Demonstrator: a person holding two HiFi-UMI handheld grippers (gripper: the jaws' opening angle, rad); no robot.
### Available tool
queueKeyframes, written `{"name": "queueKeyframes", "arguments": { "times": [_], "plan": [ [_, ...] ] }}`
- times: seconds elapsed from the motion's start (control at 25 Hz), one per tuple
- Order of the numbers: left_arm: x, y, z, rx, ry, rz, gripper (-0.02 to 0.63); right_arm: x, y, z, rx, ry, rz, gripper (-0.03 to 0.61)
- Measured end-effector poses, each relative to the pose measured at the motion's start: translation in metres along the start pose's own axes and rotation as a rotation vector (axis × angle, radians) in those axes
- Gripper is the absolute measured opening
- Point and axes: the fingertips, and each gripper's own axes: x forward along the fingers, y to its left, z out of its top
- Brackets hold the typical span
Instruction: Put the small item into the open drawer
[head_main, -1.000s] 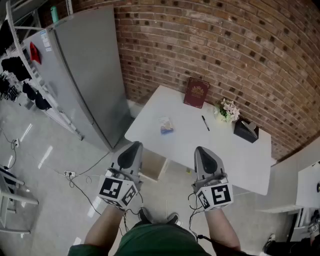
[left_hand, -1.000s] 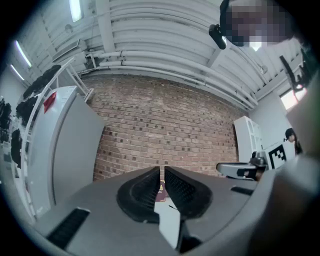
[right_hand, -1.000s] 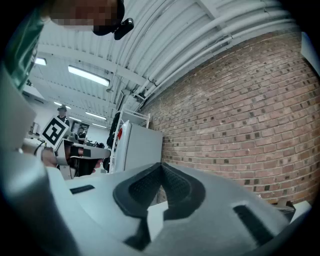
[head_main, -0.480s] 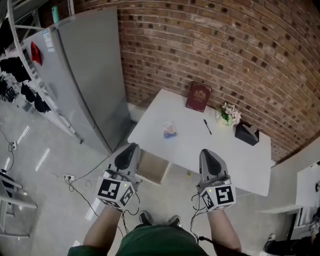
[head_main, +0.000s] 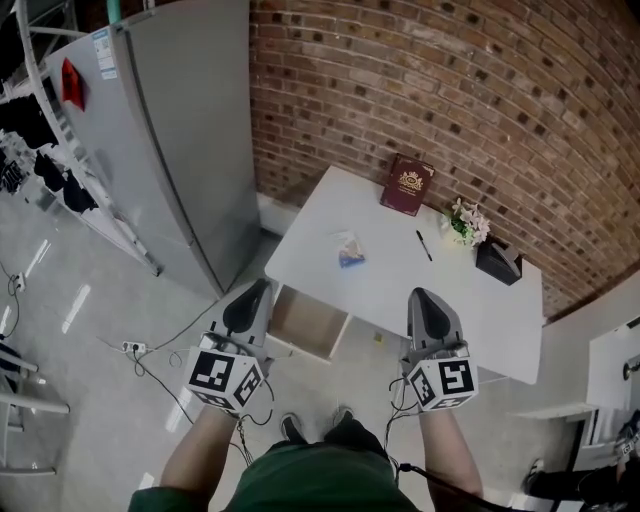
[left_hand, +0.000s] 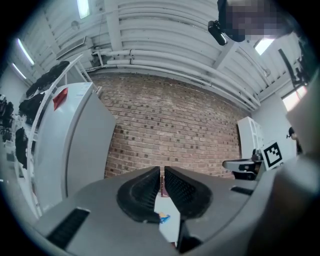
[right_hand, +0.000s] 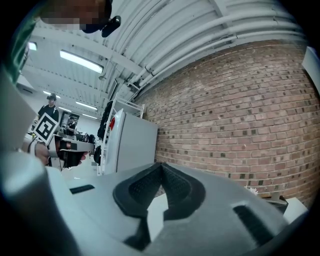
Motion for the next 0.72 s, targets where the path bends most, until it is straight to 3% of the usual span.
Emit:
{"name": "queueKeyframes", "arguments": {
  "times": [0.6, 0.72],
  "plan": [
    [0.019, 0.049, -0.028, -0.004, 0.062, 0.054, 0.026, 0.079, -0.009, -0.057, 0.049, 0.107, 0.003, 0.005],
    [0.032, 0.056, -0.04, -0.006, 0.088, 0.068, 0.026, 0.103, -0.014, -0.082, 0.07, 0.156, 0.036, 0.031]
  ]
}}
